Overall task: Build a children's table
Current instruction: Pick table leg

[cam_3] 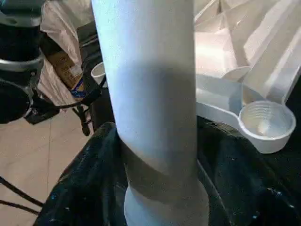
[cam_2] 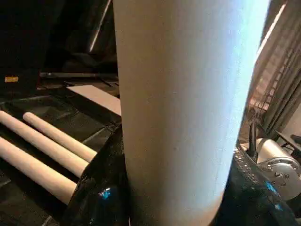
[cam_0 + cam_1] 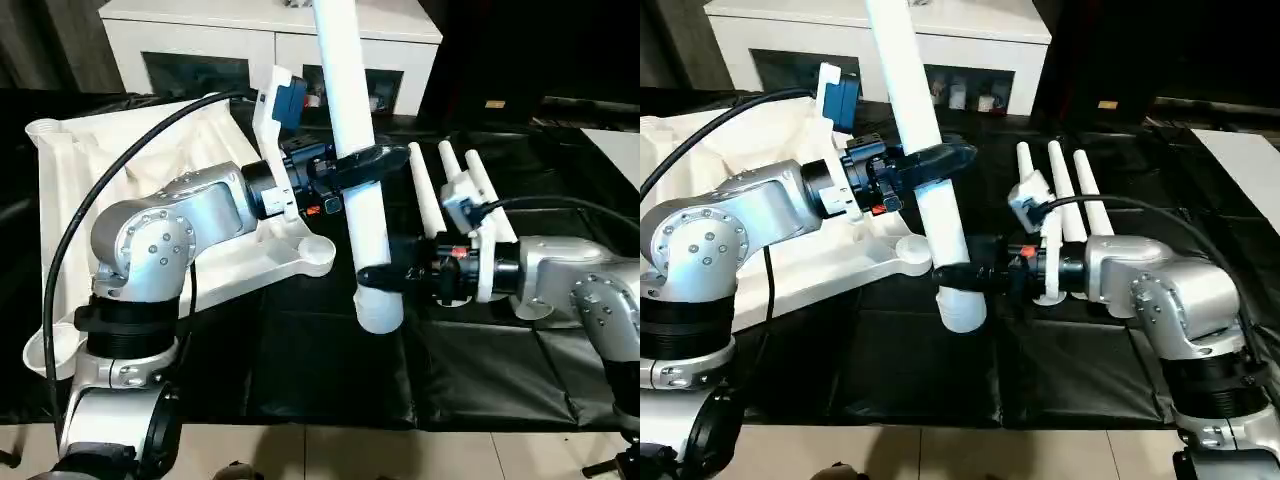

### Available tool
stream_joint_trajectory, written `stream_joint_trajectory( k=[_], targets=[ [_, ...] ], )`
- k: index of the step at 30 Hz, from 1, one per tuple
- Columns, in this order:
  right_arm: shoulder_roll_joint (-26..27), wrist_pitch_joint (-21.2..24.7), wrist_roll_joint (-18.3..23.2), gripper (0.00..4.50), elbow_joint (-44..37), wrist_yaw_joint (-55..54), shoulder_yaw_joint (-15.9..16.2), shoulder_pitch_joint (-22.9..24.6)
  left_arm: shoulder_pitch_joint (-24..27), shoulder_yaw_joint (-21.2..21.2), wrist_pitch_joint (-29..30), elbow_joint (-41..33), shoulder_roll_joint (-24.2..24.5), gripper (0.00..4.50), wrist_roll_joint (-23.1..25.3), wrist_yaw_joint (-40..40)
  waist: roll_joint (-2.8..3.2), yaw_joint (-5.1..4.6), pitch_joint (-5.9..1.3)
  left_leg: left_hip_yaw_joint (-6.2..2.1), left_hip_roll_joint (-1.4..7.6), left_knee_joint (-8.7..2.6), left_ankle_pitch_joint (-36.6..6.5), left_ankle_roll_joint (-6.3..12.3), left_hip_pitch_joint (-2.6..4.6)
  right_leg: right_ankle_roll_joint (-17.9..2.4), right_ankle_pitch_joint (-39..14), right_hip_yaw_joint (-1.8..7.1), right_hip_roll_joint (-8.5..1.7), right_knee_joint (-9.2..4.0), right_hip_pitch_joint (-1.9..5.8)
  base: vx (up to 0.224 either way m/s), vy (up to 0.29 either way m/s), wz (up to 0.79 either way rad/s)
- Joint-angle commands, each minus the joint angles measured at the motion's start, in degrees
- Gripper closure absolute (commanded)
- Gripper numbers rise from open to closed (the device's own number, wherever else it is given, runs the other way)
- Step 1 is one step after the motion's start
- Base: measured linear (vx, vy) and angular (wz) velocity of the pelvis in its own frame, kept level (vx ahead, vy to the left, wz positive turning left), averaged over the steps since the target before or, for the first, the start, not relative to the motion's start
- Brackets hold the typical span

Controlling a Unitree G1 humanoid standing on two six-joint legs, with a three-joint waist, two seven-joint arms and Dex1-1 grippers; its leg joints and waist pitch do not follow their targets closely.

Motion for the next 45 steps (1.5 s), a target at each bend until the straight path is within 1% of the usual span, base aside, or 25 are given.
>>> stream_joint_trajectory(
  k=[1, 5, 8, 13, 15, 17, 18, 19, 20, 22, 23, 24, 25, 26, 27, 28, 29, 31, 32, 34, 35, 39, 40, 44, 45],
  targets=[
    [-0.86, -0.48, -0.30, 1.97, -0.48, 0.79, 0.36, -0.50, -1.72, -0.49, -0.04, -0.78, 0.54, 2.69, -1.03, -1.80, -0.40, 0.13, -4.13, -0.74, 2.71, -3.78, -1.84, 0.95, 0.51, -12.49, -4.25, 2.88, -4.44, -4.09, 3.49, 0.000, 0.000, 0.00],
    [-0.49, -0.55, -0.22, 2.38, -0.67, 1.46, 0.55, -0.63, -1.19, -1.66, 0.16, -1.92, 1.26, 2.69, -1.04, -3.52, -0.34, 0.14, -4.15, -0.78, 2.78, -3.79, -1.57, 0.98, 0.51, -12.39, -4.22, 2.87, -4.44, -3.97, 3.44, 0.000, 0.000, 0.00],
    [-0.37, -0.79, -0.09, 2.52, -0.70, 1.41, 1.13, -0.67, -1.38, -1.61, -0.02, -1.78, 1.18, 2.69, -0.90, -3.26, -0.31, 0.15, -4.18, -0.75, 2.76, -3.76, -1.58, 0.92, 0.54, -12.66, -3.77, 2.88, -4.46, -3.97, 3.47, 0.000, 0.000, 0.00],
    [0.79, -1.63, -0.46, 2.57, -0.93, 0.26, 1.36, -0.38, -1.50, -1.45, -0.69, -0.98, 0.98, 2.69, -0.11, -2.76, -0.25, 0.12, -4.18, -0.76, 2.75, -3.77, -1.94, 0.67, 0.52, -12.68, -4.19, 2.87, -4.47, -4.01, 3.47, 0.000, 0.000, 0.00],
    [2.24, -2.81, -0.96, 2.58, -0.99, -1.41, 0.65, -0.26, -1.53, -1.36, -1.84, -0.55, 0.90, 2.69, 1.39, -1.32, 0.03, 0.11, -4.21, -0.82, 2.78, -3.78, -1.68, 0.55, 0.52, -12.74, -3.43, 2.86, -4.43, -3.90, 3.44, 0.000, 0.000, 0.00],
    [4.25, -4.32, -2.10, 2.59, -0.59, -4.40, -0.31, -0.48, -1.86, 0.21, -1.38, 0.97, -0.33, 2.00, 0.90, 1.09, -0.10, 0.05, -4.25, -0.78, 2.73, -3.76, -1.64, 0.37, 0.48, -12.85, -2.94, 2.86, -4.43, -3.88, 3.43, 0.000, 0.000, 0.00],
    [5.26, -5.61, -3.52, 2.60, -0.43, -6.32, -0.13, -0.56, -1.93, 0.67, -1.96, 1.78, -0.84, 2.00, 2.18, 3.43, -0.16, -0.08, -4.18, -0.73, 2.63, -3.77, -1.77, 0.33, 0.38, -12.85, -3.00, 2.87, -4.38, -3.93, 3.44, 0.000, 0.000, 0.00],
    [5.26, -5.61, -3.52, 2.60, -0.43, -6.32, -0.13, -0.56, -1.93, 0.67, -1.96, 1.78, -0.84, 2.00, 2.18, 3.43, 0.00, -0.09, -4.21, -0.80, 2.67, -3.77, -2.10, -0.05, 0.48, -12.76, -3.41, 2.85, -4.41, -4.02, 3.40, 0.000, 0.000, 0.00],
    [5.82, -6.46, -4.49, 2.60, -0.34, -7.49, 0.13, -0.59, -1.94, 0.90, -2.37, 2.24, -1.12, 1.93, 3.10, 4.94, -0.09, -0.02, -4.27, -0.81, 2.68, -3.81, -2.27, -0.19, 0.60, -12.58, -3.77, 2.86, -4.41, -4.03, 3.55, 0.000, 0.000, 0.00],
    [7.14, -8.28, -6.55, 2.62, -0.07, -10.14, 0.67, -0.66, -1.40, 0.81, -3.89, 2.35, -1.82, 1.64, 5.23, 7.55, 0.09, 0.03, -4.15, -0.86, 2.82, -3.91, -2.63, -0.55, 0.53, -12.20, -4.07, 2.89, -4.42, -4.10, 3.35, 0.000, 0.000, 0.00],
    [8.53, -10.53, -9.26, 2.62, 0.07, -13.33, 1.56, -0.86, -0.84, 1.00, -6.04, 2.63, -3.10, 1.57, 7.92, 11.46, -0.09, 0.05, -4.26, -0.88, 2.76, -3.90, -2.44, -0.71, 0.61, -11.80, -3.82, 2.84, -4.38, -4.01, 3.50, 0.000, 0.000, 0.00],
    [9.83, -11.60, -11.00, 2.62, 0.29, -16.00, 2.07, -1.19, -0.70, 2.47, -7.72, 3.19, -5.12, 1.54, 9.08, 15.65, 0.26, -0.08, -4.18, -0.95, 2.74, -3.93, -2.06, -0.95, 0.44, -11.62, -3.14, 2.86, -4.32, -4.02, 3.44, 0.000, 0.000, 0.00],
    [9.83, -11.60, -11.00, 2.62, 0.29, -16.00, 2.07, -1.19, -0.70, 2.47, -7.72, 3.19, -5.12, 1.46, 9.08, 15.65, 0.14, -0.14, -4.26, -0.91, 2.83, -3.85, -1.92, -1.13, 0.48, -11.76, -2.51, 2.89, -4.40, -3.99, 3.52, 0.000, 0.000, 0.00],
    [10.38, -13.17, -13.26, 2.62, 0.35, -18.02, 3.20, -1.58, -0.84, 4.67, -8.88, 3.78, -7.38, 1.46, 9.02, 19.63, 0.03, -0.10, -4.36, -0.94, 2.69, -3.85, -1.74, -0.90, 0.48, -11.76, -1.78, 2.89, -4.37, -3.91, 3.69, 0.000, 0.000, 0.00],
    [11.17, -14.29, -15.68, 2.62, 0.54, -20.51, 4.47, -2.12, -0.33, 4.33, -10.33, 3.53, -8.10, 1.20, 11.16, 21.90, -0.17, -0.15, -4.34, -0.95, 2.71, -3.80, -1.44, -1.03, 0.31, -12.01, -0.81, 2.90, -4.39, -3.90, 3.71, 0.000, 0.000, 0.00],
    [11.37, -14.51, -16.22, 2.62, 0.60, -21.01, 4.73, -2.22, -0.18, 4.08, -10.62, 3.41, -8.14, 1.20, 11.72, 22.17, -0.19, -0.22, -4.32, -1.01, 2.73, -3.85, -1.38, -1.00, 0.32, -11.98, -0.80, 2.87, -4.37, -3.92, 3.72, 0.000, 0.000, 0.00],
    [11.89, -15.37, -18.27, 2.62, 0.92, -23.11, 5.48, -2.50, 0.44, 3.54, -10.34, 2.97, -8.28, 1.13, 12.28, 22.47, -0.37, -0.20, -4.35, -0.90, 2.60, -3.82, -1.58, -0.69, 0.38, -11.59, -1.30, 2.93, -4.37, -3.93, 3.74, 0.000, 0.000, 0.00],
    [12.89, -16.45, -20.51, 2.62, 1.65, -25.75, 6.34, -2.79, 1.30, 3.27, -9.64, 2.48, -8.68, 1.09, 12.69, 23.35, -0.18, -0.31, -4.22, -0.95, 2.60, -3.94, -1.49, -0.94, 0.31, -10.99, -2.20, 2.90, -4.33, -3.89, 3.59, 0.000, 0.000, 0.00],
    [13.40, -16.93, -21.38, 2.62, 2.05, -26.80, 6.61, -2.83, 1.63, 2.82, -9.61, 2.36, -8.53, 1.08, 13.26, 23.65, -0.03, -0.37, -4.23, -0.91, 2.64, -3.91, -1.92, -1.06, 0.47, -10.88, -2.62, 2.92, -4.29, -3.97, 3.37, 0.000, 0.000, 0.00],
    [13.70, -17.31, -21.91, 2.62, 2.33, -27.17, 6.99, -2.84, 1.86, 2.82, -9.74, 2.30, -8.53, 1.08, 13.37, 23.74, -0.09, -0.26, -4.30, -0.90, 2.59, -3.93, -2.64, -1.15, 0.52, -10.69, -3.10, 2.93, -4.29, -3.98, 3.46, 0.000, 0.000, 0.00],
    [14.09, -17.78, -22.55, 2.62, 2.61, -27.51, 7.25, -2.80, 2.01, 2.86, -10.02, 2.28, -8.73, 1.36, 13.59, 23.97, 0.01, -0.30, -4.20, -0.90, 2.60, -3.98, -2.51, -1.18, 0.44, -10.62, -2.57, 2.95, -4.20, -3.99, 3.36, 0.000, 0.000, 0.00],
    [16.16, -17.87, -23.47, 2.62, 4.07, -30.80, 5.93, -2.95, 1.89, 3.29, -10.14, 2.39, -8.73, 1.48, 14.14, 25.33, 0.18, -0.20, -4.21, -0.94, 2.65, -4.05, -2.81, -1.18, 0.57, -10.89, -1.40, 2.93, -4.22, -3.84, 3.30, 0.000, 0.000, 0.00],
    [16.16, -17.87, -23.47, 2.62, 4.07, -30.80, 5.93, -2.95, 1.89, 3.29, -10.14, 2.39, -8.73, 1.77, 14.14, 25.33, 0.07, -0.25, -4.20, -0.96, 2.64, -4.07, -2.89, -1.32, 0.51, -10.88, -1.35, 2.92, -4.23, -3.82, 3.33, 0.000, 0.000, 0.00],
    [16.21, -18.96, -24.43, 2.63, 4.43, -30.03, 6.80, -3.05, 2.04, 4.11, -10.43, 2.03, -9.69, 1.93, 12.99, 25.04, 0.29, -0.21, -4.22, -0.95, 2.58, -4.03, -3.17, -1.48, 0.53, -10.63, -1.17, 2.97, -4.27, -3.76, 3.45, 0.000, 0.000, 0.00],
    [16.21, -18.96, -24.43, 2.63, 4.43, -30.03, 6.80, -3.05, 2.04, 4.11, -10.43, 2.03, -9.69, 2.07, 12.99, 25.04, 0.27, -0.24, -4.21, -0.92, 2.58, -4.03, -3.16, -1.43, 0.54, -10.63, -1.00, 2.98, -4.23, -3.85, 3.40, 0.000, 0.000, 0.00]
  ],
)
